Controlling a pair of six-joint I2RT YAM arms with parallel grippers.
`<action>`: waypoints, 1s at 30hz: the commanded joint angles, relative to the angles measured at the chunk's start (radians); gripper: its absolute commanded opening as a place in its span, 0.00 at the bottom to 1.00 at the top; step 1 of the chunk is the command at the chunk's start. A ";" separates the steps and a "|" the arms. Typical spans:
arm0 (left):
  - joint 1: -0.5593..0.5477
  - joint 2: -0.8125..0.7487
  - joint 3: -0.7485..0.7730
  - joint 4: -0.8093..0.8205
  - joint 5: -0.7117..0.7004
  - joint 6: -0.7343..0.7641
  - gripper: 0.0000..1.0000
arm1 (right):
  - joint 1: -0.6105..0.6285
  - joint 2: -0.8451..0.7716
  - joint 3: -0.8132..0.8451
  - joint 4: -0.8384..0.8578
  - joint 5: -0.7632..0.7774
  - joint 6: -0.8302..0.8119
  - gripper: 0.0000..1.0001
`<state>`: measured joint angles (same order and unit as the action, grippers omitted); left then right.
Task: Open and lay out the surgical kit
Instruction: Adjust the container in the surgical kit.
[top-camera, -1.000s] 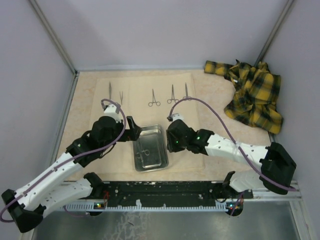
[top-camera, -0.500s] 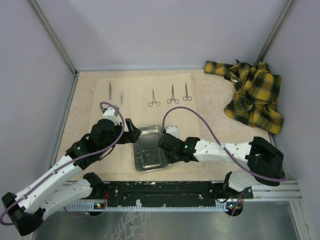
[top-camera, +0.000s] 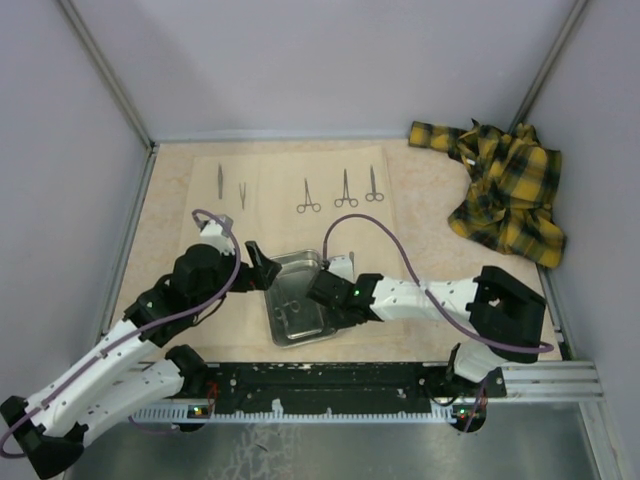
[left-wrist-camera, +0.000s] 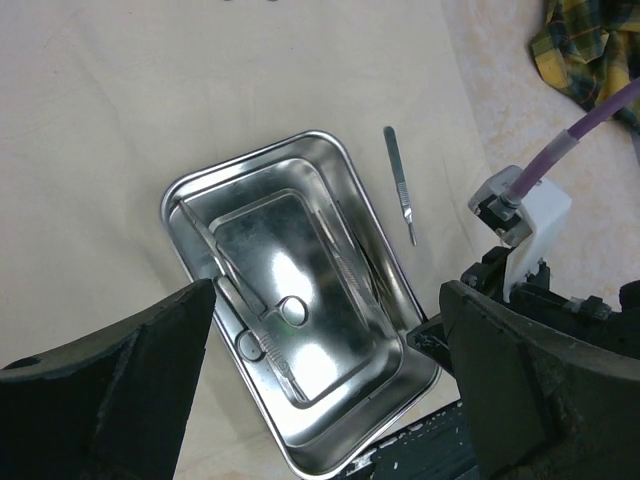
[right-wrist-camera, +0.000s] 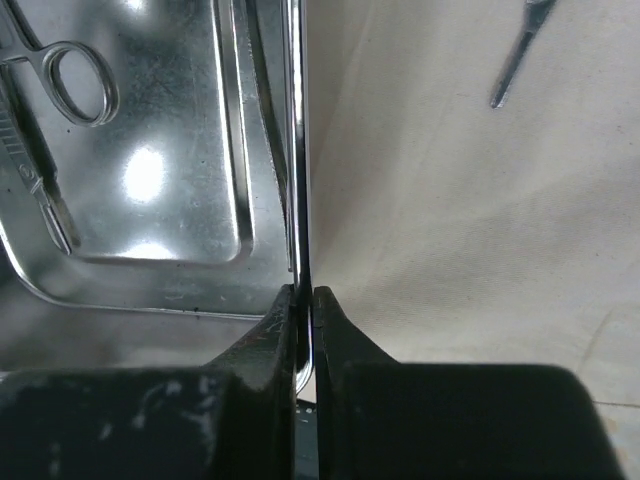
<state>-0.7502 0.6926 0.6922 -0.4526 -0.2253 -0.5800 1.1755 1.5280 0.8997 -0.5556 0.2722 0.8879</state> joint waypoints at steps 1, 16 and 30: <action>0.005 -0.026 -0.004 0.002 0.031 -0.005 1.00 | 0.009 -0.003 0.051 -0.035 -0.035 0.068 0.00; 0.005 -0.065 0.166 -0.141 0.115 0.019 1.00 | -0.162 -0.109 0.213 -0.255 -0.372 0.091 0.00; 0.005 -0.057 0.150 -0.119 0.160 0.023 1.00 | -0.291 -0.070 0.321 -0.302 -0.516 0.010 0.00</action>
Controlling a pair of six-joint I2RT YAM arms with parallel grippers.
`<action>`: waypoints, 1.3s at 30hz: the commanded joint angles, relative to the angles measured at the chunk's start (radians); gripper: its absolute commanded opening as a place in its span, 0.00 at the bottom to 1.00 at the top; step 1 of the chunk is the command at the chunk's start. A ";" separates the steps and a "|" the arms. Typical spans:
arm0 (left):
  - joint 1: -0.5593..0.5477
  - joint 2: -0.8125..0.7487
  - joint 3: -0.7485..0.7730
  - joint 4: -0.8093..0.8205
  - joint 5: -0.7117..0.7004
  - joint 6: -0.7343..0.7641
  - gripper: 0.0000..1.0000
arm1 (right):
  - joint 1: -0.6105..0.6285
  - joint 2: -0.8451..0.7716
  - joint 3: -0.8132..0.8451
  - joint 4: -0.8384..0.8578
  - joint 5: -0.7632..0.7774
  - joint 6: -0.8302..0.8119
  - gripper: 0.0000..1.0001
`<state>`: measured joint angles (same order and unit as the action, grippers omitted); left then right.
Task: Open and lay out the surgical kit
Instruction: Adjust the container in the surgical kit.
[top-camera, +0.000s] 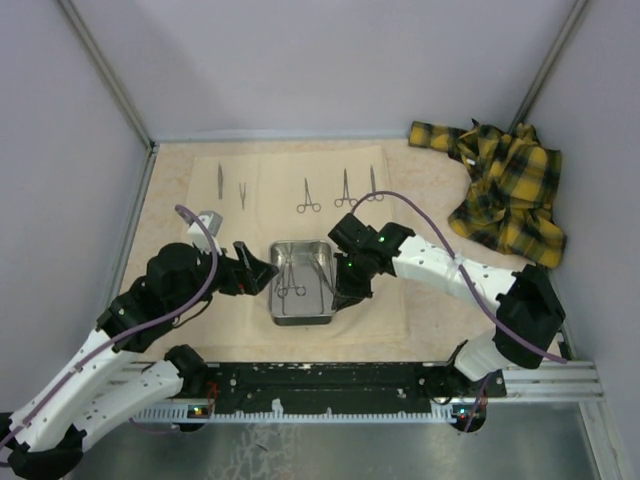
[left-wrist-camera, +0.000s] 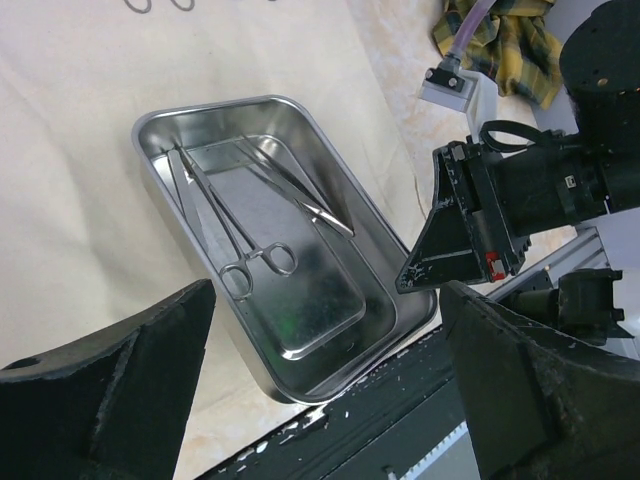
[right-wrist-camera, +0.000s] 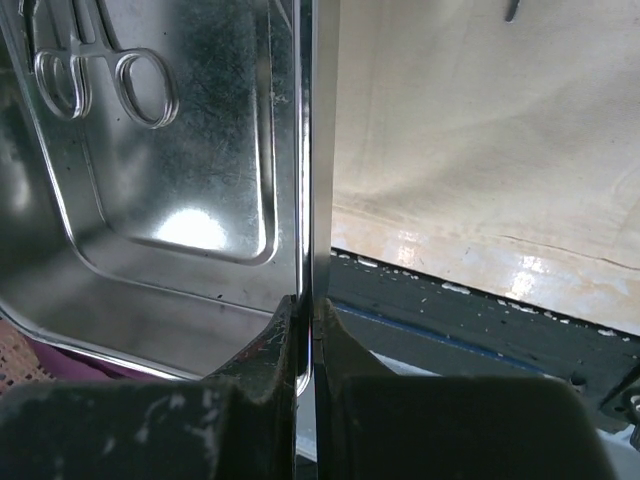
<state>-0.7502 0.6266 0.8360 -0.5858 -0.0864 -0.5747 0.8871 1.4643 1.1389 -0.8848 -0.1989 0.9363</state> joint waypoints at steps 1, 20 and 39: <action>0.005 0.013 0.007 0.008 0.021 0.020 1.00 | -0.003 -0.011 0.070 0.036 -0.037 -0.039 0.00; 0.005 0.038 -0.015 0.004 -0.025 0.028 1.00 | 0.108 -0.065 -0.291 0.384 0.166 0.045 0.14; 0.005 -0.016 0.012 -0.032 -0.054 0.019 1.00 | 0.162 -0.143 -0.093 0.237 0.411 -0.152 0.31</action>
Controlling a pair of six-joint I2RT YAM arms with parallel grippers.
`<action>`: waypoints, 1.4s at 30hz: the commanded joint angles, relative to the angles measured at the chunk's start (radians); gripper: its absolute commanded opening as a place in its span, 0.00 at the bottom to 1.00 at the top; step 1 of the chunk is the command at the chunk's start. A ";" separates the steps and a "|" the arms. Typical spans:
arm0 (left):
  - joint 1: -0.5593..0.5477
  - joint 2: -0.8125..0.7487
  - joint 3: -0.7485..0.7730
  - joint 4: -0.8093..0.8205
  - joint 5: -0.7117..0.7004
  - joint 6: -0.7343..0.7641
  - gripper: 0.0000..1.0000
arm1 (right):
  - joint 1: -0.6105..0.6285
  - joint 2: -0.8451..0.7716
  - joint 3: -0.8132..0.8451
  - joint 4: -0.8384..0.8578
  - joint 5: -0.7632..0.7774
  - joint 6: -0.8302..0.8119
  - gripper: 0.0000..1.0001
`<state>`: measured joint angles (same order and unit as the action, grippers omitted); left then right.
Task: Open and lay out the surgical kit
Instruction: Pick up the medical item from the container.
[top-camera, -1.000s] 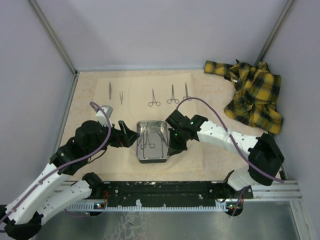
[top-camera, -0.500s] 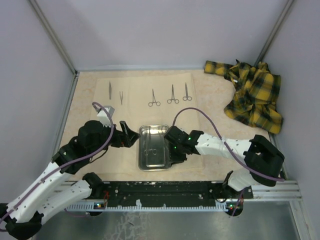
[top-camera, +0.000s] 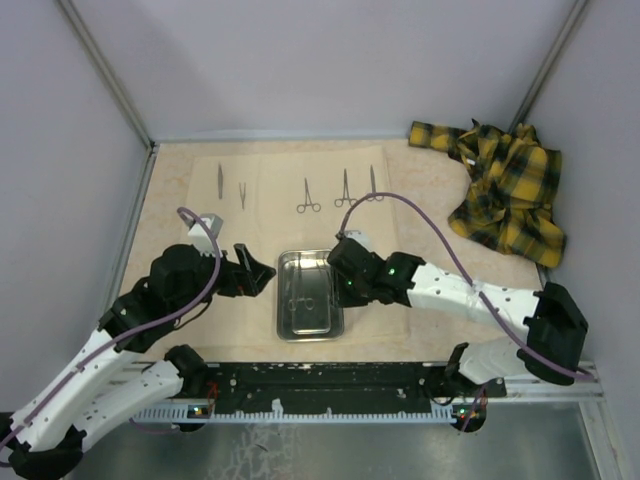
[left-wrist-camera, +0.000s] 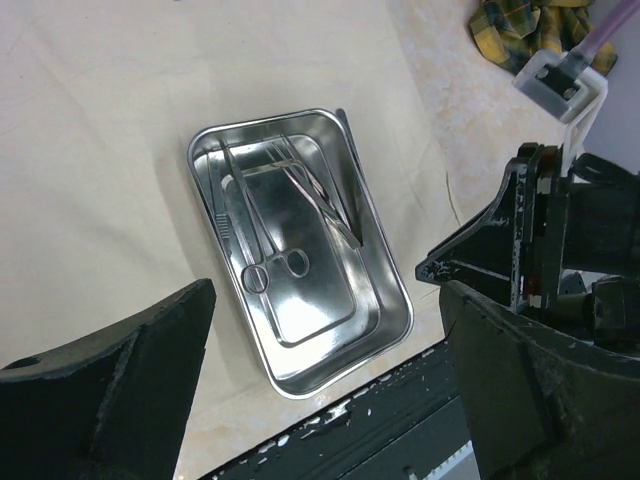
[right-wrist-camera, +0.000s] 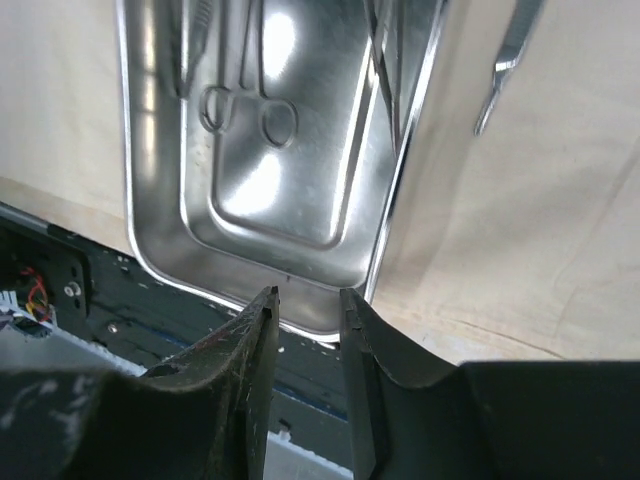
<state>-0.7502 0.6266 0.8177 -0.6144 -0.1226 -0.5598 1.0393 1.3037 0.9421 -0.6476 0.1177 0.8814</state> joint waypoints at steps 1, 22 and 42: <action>0.005 -0.017 0.031 -0.004 -0.021 0.004 1.00 | 0.011 0.041 0.125 -0.004 0.106 -0.112 0.31; 0.005 -0.064 0.023 -0.031 -0.026 0.000 1.00 | -0.071 0.458 0.351 -0.040 0.195 -0.304 0.21; 0.005 -0.057 0.013 -0.020 -0.032 0.005 1.00 | -0.077 0.601 0.423 -0.035 0.144 -0.317 0.28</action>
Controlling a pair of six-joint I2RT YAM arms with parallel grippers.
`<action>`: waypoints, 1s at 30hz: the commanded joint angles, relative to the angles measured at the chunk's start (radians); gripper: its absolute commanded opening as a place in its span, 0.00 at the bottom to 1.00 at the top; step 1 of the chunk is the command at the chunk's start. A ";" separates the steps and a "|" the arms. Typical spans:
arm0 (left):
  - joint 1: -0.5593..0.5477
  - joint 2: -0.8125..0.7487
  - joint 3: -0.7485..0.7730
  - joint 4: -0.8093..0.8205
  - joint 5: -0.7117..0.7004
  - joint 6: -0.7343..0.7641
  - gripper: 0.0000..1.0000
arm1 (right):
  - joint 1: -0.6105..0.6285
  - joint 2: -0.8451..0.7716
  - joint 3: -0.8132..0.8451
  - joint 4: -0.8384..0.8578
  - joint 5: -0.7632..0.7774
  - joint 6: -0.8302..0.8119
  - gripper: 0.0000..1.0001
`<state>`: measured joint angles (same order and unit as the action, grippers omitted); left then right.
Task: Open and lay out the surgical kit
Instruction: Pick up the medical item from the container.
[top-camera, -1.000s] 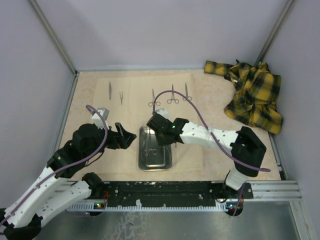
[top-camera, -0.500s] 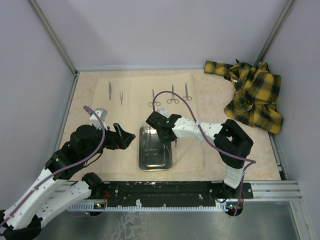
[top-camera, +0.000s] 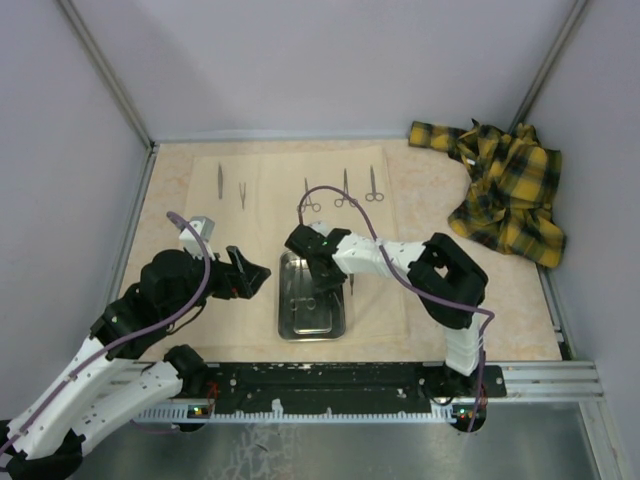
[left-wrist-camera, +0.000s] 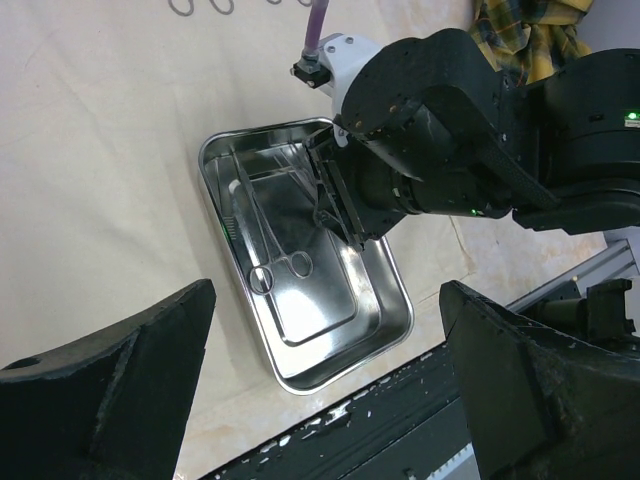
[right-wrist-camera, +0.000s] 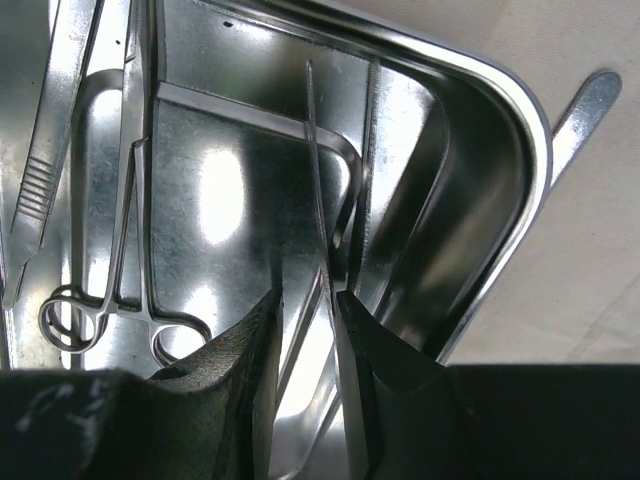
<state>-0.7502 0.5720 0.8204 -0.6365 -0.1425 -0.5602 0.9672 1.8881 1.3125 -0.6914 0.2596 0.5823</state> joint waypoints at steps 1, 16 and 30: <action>0.005 -0.003 0.010 0.003 -0.012 0.005 1.00 | -0.005 0.022 0.057 0.011 0.000 -0.022 0.28; 0.005 0.025 0.014 0.009 -0.001 0.015 0.99 | -0.035 0.058 0.132 0.005 -0.045 -0.056 0.00; 0.005 0.103 -0.041 -0.017 0.061 0.009 0.96 | -0.037 -0.010 0.424 -0.161 -0.056 0.087 0.00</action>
<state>-0.7502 0.6624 0.7967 -0.6388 -0.1158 -0.5556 0.9337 1.9457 1.6035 -0.8017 0.1970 0.6079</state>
